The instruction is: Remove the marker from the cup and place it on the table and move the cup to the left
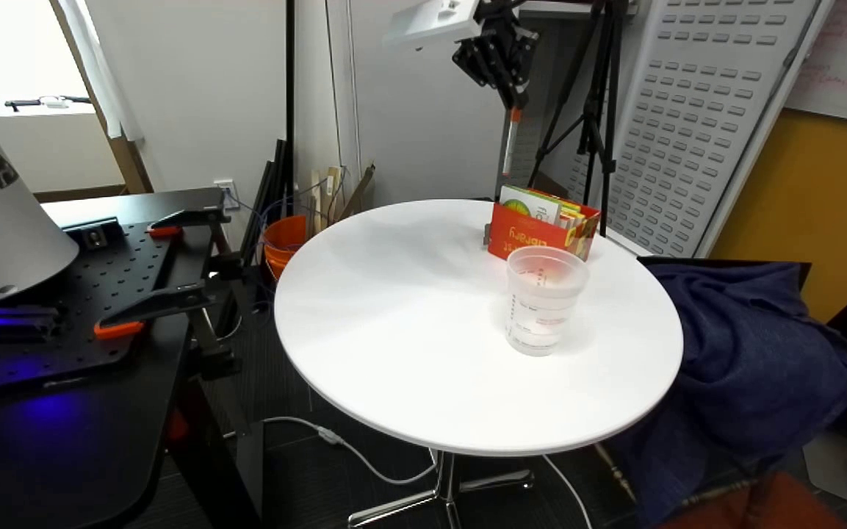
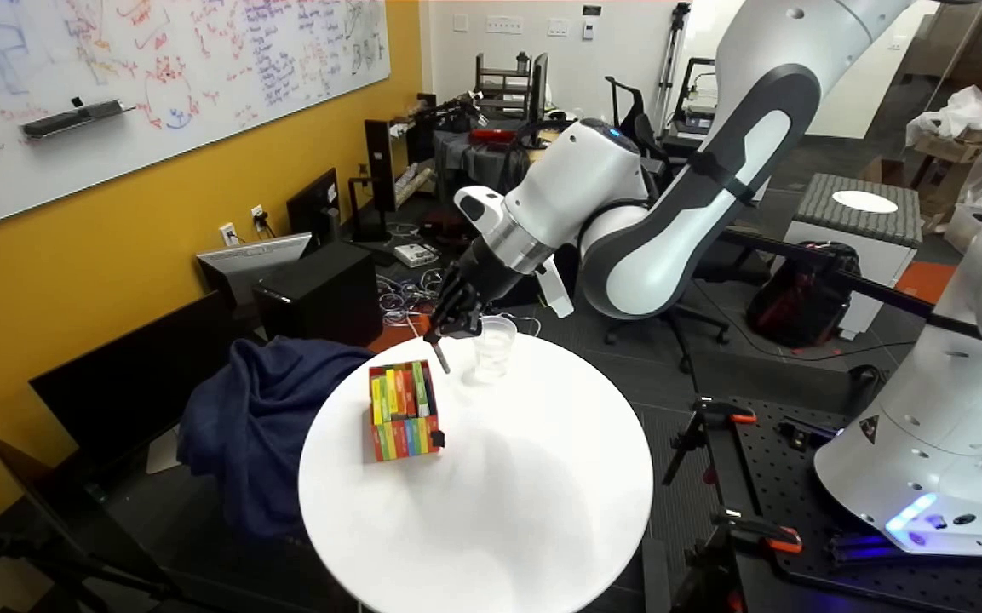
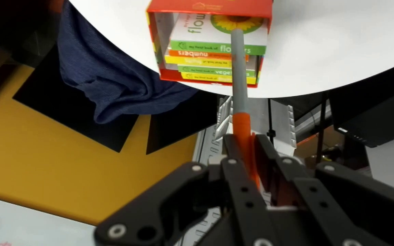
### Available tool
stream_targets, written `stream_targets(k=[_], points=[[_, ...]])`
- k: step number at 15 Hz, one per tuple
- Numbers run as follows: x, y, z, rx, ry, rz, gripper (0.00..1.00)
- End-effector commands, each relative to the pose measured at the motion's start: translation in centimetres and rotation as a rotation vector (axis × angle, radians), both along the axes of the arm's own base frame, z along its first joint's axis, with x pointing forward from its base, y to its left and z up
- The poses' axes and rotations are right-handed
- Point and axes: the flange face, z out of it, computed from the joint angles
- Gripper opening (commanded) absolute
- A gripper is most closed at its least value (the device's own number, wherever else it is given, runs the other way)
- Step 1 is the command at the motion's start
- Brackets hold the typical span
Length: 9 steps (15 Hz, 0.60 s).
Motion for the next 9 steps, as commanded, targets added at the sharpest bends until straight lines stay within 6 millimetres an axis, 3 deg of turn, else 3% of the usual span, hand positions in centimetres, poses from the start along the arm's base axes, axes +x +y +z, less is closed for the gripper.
stream_targets(k=[1,6,9], points=[[1.3,3.5,1.1,0.005,0.069,0.029,0.04],[2.9,8.0,0.9,0.007,0.209,0.100,0.04],[3.7,9.4,0.5,0.021,0.294,0.124,0.04]])
